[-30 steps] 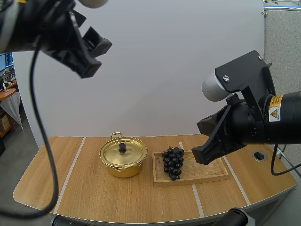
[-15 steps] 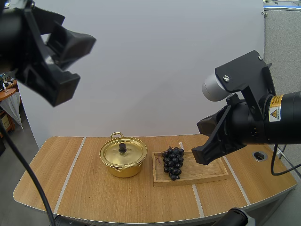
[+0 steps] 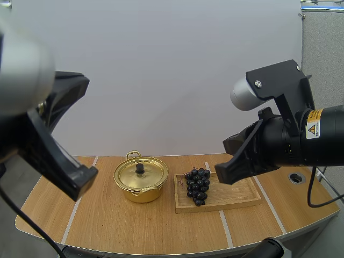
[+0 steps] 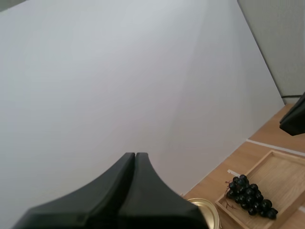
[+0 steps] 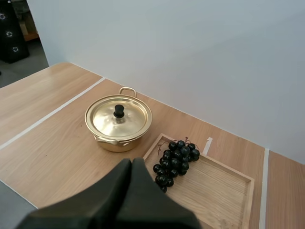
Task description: Open the pot, put the pineapple inside, and close it
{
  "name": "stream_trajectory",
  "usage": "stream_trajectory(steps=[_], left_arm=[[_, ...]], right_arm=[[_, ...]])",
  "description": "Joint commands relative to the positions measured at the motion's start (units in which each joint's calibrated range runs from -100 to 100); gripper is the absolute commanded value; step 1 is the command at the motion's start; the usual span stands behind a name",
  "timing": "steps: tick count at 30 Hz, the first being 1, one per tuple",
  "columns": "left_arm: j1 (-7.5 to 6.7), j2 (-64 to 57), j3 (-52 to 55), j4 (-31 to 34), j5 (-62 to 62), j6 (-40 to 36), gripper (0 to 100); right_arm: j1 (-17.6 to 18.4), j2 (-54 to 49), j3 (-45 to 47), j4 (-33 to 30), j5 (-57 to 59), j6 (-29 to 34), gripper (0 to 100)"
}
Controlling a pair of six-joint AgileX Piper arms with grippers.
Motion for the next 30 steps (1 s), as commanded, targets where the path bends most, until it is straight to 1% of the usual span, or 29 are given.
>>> stream_trajectory(steps=[1, 4, 6, 11, 13, 17, 21, 24, 26, 30], left_arm=[[-0.02, -5.1, 5.8, -0.7, -11.9, -5.1, 0], [0.19, -6.3, 7.8, -0.3, -13.6, -6.0, 0], [0.49, -7.1, 9.3, 0.3, -16.2, -7.6, 0], [1.86, -8.4, 13.6, 4.8, -26.4, -14.8, 0], [2.33, -8.4, 15.0, 5.9, -28.1, -17.6, 0], [2.65, -8.4, 18.4, 6.3, -33.3, -21.2, 0], [2.65, -8.4, 21.8, 6.3, -41.1, -24.0, 0], [2.65, -8.4, 26.2, 6.3, -50.5, -25.7, 0], [2.65, -8.4, 28.8, 6.3, -55.0, -25.8, 0], [2.65, -8.4, 34.4, 6.3, -63.3, -25.7, 0]], right_arm=[[-2.4, -0.5, 0.2, -0.3, -3.2, 2.5, 0], [-3.8, -0.5, 0.2, -0.3, -5.8, 4.9, 0], [-5.4, -1.1, 0.2, -0.3, -8.0, 5.8, 0], [-7.6, -6.8, 0.2, -0.3, -17.4, 6.1, 0], [-8.4, -9.1, 0.2, -0.3, -20.7, 6.1, 0], [-9.2, -12.9, 0.2, -0.3, -27.0, 6.4, 0], [-10.1, -12.9, 0.6, -0.8, -31.3, 8.7, 0], [-10.9, -12.9, 3.4, -2.2, -36.3, 11.0, 0], [-11.6, -12.9, 6.8, -3.6, -42.3, 12.4, 0], [-12.3, -12.9, 15.2, -4.0, -55.0, 12.5, 0]])
